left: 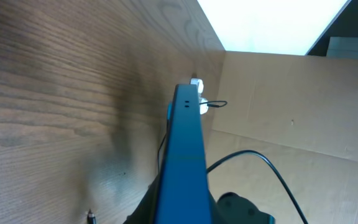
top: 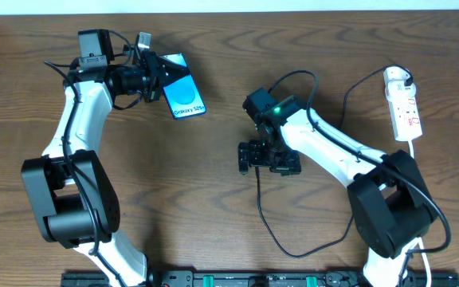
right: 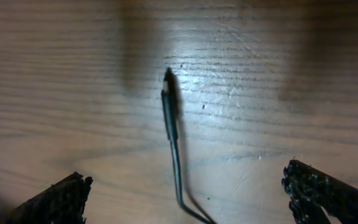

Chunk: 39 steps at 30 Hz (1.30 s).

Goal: Plug charger to phone and switch on socket
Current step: 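Lower the right gripper and close it on the cable connector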

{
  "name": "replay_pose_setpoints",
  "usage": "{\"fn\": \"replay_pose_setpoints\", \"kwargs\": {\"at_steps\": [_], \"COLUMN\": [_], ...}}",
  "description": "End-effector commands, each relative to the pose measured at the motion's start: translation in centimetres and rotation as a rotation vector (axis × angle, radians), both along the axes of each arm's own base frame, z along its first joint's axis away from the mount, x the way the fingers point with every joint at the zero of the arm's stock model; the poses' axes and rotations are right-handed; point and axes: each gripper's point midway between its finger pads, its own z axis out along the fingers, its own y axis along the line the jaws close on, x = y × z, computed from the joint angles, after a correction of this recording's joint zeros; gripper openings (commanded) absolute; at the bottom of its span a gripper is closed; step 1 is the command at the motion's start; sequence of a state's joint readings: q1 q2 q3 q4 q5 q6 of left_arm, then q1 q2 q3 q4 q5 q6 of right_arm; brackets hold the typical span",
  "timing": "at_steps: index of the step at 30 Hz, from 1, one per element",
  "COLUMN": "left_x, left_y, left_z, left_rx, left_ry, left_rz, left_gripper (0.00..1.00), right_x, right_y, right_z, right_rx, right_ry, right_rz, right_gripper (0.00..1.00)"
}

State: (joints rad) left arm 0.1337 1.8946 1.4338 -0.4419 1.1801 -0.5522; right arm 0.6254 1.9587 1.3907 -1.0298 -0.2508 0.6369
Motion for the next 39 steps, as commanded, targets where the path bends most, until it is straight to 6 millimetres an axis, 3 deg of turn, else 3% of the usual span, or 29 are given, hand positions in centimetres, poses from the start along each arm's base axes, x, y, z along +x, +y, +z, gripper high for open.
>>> {"fn": "replay_pose_setpoints", "kwargs": {"at_steps": [1,13,20,39], "left_x": [-0.5,-0.5,-0.5,-0.5], "left_y": [-0.4,-0.4,-0.4,-0.4], "left_z": [1.0,1.0,1.0,1.0], "left_rx": [-0.027,-0.027,-0.027,-0.028], "left_ry": [-0.025,-0.026,-0.025,-0.025], "left_rz": [-0.026,-0.026,-0.026,-0.026], "left_gripper": [0.08,0.07,0.07,0.07], "right_x": [0.0,-0.2,-0.3,-0.3], "right_y": [-0.4,-0.9,-1.0,0.0], "right_z": [-1.7,-2.9,-3.2,-4.1], "right_rx": [-0.021,-0.041,-0.051,-0.082], "right_ry": [0.038,0.077,0.085,0.047], "right_rz": [0.013,0.003,0.001,0.016], "right_gripper": [0.98,0.94,0.71,0.77]}}
